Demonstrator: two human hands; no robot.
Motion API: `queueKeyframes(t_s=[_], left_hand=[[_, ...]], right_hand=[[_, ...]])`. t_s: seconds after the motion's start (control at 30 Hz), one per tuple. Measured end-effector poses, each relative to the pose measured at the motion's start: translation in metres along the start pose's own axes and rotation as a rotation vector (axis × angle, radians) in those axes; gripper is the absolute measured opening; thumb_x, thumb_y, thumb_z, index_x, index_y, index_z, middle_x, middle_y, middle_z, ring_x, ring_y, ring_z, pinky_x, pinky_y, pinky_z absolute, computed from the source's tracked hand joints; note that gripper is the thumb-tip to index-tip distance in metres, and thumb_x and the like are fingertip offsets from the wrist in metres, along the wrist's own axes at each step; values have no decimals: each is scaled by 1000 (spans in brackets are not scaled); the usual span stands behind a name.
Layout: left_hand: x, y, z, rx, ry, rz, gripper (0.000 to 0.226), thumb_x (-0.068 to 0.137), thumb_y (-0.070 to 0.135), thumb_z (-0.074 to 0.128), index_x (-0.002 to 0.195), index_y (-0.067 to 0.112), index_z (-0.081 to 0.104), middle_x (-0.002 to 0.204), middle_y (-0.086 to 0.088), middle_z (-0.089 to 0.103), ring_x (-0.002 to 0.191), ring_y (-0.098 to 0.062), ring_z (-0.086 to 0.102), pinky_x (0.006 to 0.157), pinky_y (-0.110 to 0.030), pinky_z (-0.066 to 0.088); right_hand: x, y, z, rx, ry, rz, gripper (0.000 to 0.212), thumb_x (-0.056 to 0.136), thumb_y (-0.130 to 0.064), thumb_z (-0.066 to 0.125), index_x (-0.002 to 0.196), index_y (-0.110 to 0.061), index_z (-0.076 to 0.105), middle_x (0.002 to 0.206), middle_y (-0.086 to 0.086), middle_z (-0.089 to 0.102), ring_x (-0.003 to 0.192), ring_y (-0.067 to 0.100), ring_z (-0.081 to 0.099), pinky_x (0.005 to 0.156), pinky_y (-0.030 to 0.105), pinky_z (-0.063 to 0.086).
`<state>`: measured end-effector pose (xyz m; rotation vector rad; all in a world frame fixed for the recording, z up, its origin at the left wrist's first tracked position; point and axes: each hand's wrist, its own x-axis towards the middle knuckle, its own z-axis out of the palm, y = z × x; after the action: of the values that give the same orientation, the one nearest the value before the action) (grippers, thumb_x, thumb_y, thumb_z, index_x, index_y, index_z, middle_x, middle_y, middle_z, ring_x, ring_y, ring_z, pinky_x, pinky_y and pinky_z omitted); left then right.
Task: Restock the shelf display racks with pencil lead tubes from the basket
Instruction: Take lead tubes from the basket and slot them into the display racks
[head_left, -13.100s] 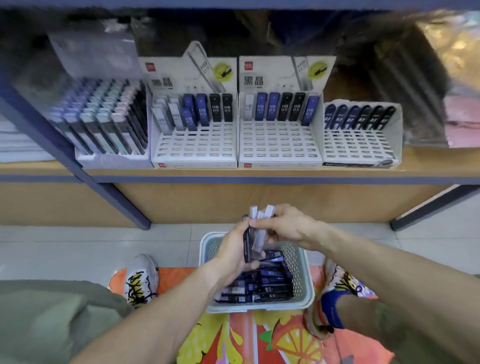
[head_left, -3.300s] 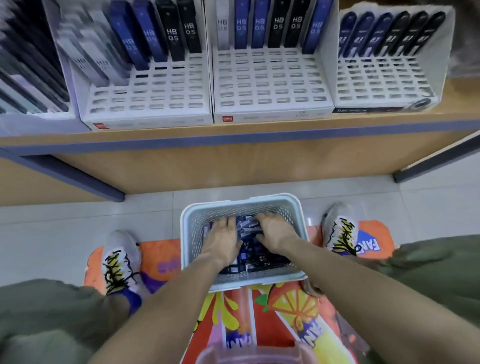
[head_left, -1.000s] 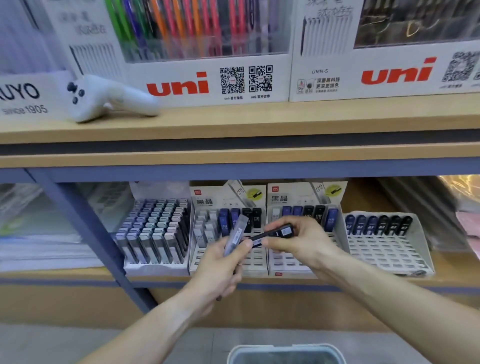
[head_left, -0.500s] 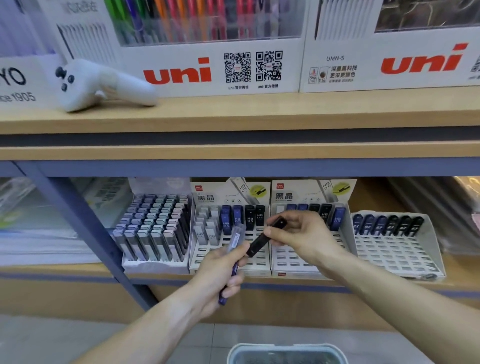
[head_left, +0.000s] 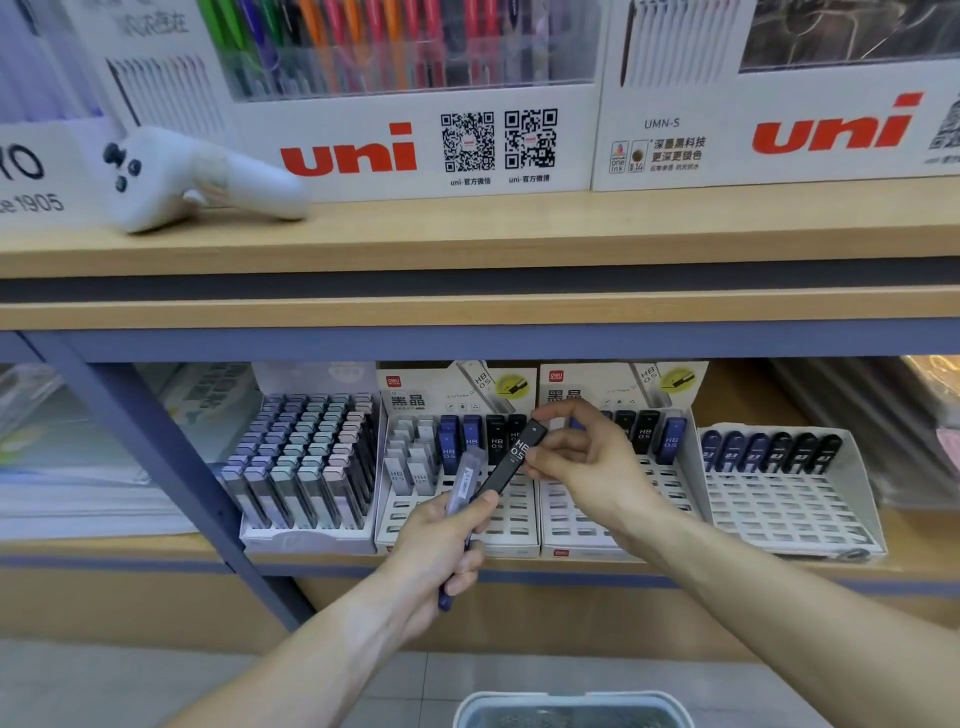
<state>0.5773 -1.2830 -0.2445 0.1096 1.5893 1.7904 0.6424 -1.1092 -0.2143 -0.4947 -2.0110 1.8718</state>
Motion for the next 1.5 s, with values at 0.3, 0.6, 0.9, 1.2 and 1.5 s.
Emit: queueKeyframes(t_s=[0.3, 0.6, 0.9, 1.2, 1.5], left_hand=[[4, -4, -1, 23, 54, -17, 28, 95, 23, 71, 114, 6, 60, 76, -2, 48, 42, -10, 28, 31, -19, 20], [6, 0, -5, -141, -24, -105, 31, 102, 28, 45, 109, 4, 63, 71, -2, 46, 39, -11, 28, 32, -16, 19], [6, -3, -6, -79, -14, -50, 31, 107, 24, 47, 123, 2, 60, 78, -6, 53, 42, -14, 32, 33, -19, 22], [4, -6, -10, 51, -48, 41, 31, 101, 39, 59, 113, 13, 70, 80, -6, 55, 43, -13, 34, 33, -19, 24], [-1, -5, -8, 107, -77, 21, 42, 96, 48, 62, 109, 9, 69, 78, -6, 55, 43, -13, 31, 34, -18, 20]], right_hand=[[19, 6, -2, -164, 270, -191, 26, 86, -6, 77, 97, -26, 65, 84, 2, 73, 84, 18, 72, 79, 35, 59], [23, 21, 2, -579, 128, -417, 20, 90, -7, 73, 99, -22, 66, 87, -17, 69, 87, -3, 67, 79, 16, 56], [30, 30, 2, -679, 98, -460, 21, 90, -7, 72, 103, -23, 66, 91, -14, 69, 84, 0, 67, 80, 26, 58], [33, 29, 4, -865, 177, -467, 31, 92, -6, 68, 120, -17, 72, 110, -1, 59, 88, 17, 62, 81, 29, 53], [6, 5, 20, -75, -70, 146, 20, 87, -16, 80, 104, -14, 71, 84, 6, 76, 75, 14, 72, 71, 28, 59]])
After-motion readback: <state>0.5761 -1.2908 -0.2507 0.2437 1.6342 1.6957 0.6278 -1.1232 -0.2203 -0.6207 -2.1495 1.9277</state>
